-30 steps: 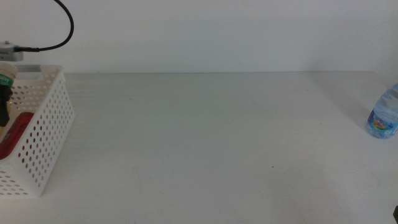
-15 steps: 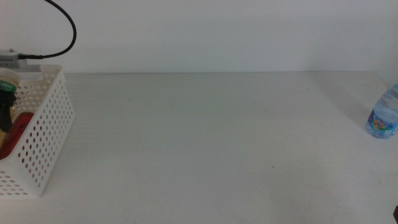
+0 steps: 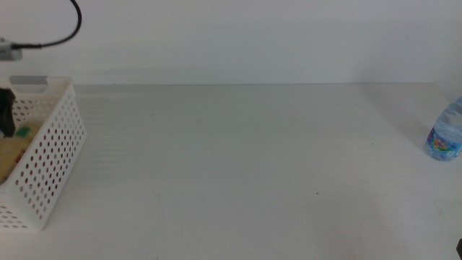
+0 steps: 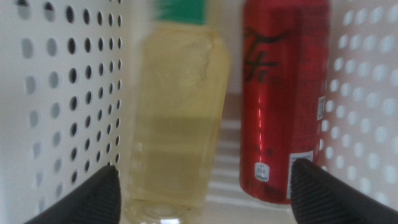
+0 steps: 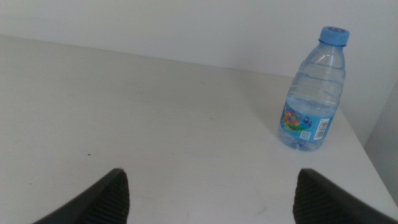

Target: Use arms to grab the bottles and put them into the dustbin to the left of the table.

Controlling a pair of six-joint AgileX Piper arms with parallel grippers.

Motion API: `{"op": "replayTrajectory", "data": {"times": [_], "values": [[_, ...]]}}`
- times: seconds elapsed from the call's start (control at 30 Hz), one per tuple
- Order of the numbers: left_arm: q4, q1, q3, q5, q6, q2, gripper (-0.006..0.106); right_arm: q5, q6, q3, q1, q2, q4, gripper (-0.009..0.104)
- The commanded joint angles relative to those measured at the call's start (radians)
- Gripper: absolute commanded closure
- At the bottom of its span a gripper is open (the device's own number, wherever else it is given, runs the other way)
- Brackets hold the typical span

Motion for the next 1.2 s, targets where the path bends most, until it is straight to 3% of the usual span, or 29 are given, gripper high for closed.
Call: {"op": "replayTrajectory", "data": {"times": [0.0, 0.17, 0.4, 0.87, 1.17], "values": [[-0.053, -0.003, -0.032, -0.016, -0.02, -0.093, 0.01, -0.07, -0.008, -0.008, -0.003, -0.028, -0.007, 0.023], [-0.179, -0.033, -0.031, -0.069, 0.028, -0.188, 0.01, -0.07, -0.008, -0.008, -0.003, -0.028, -0.007, 0.023], [-0.252, -0.182, -0.001, -0.163, 0.07, -0.334, 0.01, -0.07, -0.008, -0.008, -0.003, -0.028, -0.007, 0.023], [-0.343, -0.478, 0.558, -0.689, 0.081, -0.814, 0.01, -0.07, -0.008, -0.008, -0.003, -0.028, -0.007, 0.023], [-0.417, -0.541, 0.787, -0.719, 0.077, -1.034, 0.01, -0.07, -0.008, -0.008, -0.003, -0.028, -0.007, 0.023]]}}
